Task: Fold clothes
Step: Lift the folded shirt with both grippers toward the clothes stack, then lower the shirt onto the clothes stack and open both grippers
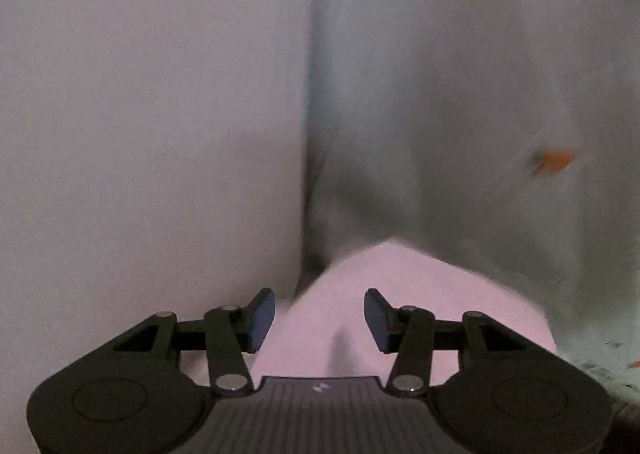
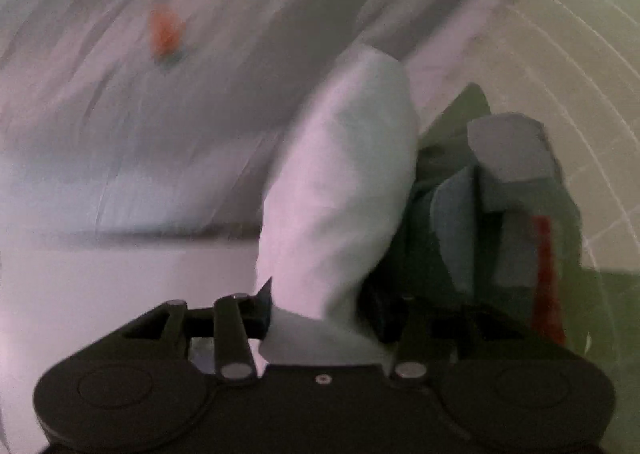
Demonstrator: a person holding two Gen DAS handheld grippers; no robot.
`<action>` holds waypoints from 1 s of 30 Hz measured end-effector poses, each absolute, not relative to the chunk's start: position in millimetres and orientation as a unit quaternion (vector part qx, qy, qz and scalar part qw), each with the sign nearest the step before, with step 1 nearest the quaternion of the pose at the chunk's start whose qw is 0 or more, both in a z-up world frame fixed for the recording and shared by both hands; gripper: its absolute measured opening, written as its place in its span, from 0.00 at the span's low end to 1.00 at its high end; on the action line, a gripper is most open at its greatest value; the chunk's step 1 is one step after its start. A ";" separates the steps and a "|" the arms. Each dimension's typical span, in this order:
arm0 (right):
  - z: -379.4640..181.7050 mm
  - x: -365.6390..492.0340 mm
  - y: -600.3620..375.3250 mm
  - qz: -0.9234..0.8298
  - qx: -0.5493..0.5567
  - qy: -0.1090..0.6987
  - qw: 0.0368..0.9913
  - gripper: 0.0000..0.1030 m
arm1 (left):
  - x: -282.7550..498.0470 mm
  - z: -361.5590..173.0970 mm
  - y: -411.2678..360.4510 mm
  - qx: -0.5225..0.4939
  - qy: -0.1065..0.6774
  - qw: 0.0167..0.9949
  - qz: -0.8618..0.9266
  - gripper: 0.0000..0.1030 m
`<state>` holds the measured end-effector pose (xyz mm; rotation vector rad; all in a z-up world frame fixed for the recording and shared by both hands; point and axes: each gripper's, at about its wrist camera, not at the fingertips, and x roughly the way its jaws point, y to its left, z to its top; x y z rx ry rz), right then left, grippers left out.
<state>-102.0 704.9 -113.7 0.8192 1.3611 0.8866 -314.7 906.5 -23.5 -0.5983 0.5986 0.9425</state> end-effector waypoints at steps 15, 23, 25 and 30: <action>-82.2 -98.3 670.5 0.407 0.229 0.563 0.682 0.97 | -332.0 -33.1 841.6 -0.253 0.253 0.814 0.457 0.86; -22.9 -144.8 613.9 0.481 0.067 0.436 0.757 1.00 | -360.7 -3.2 747.7 -0.226 0.222 0.831 0.457 0.99; -12.0 -159.4 592.6 0.482 0.034 0.398 0.780 1.00 | -367.9 4.2 724.2 -0.219 0.214 0.835 0.457 1.00; 0.5 -183.2 544.0 0.506 0.004 0.338 0.793 1.00 | -385.2 7.7 660.2 -0.215 0.204 0.837 0.460 1.00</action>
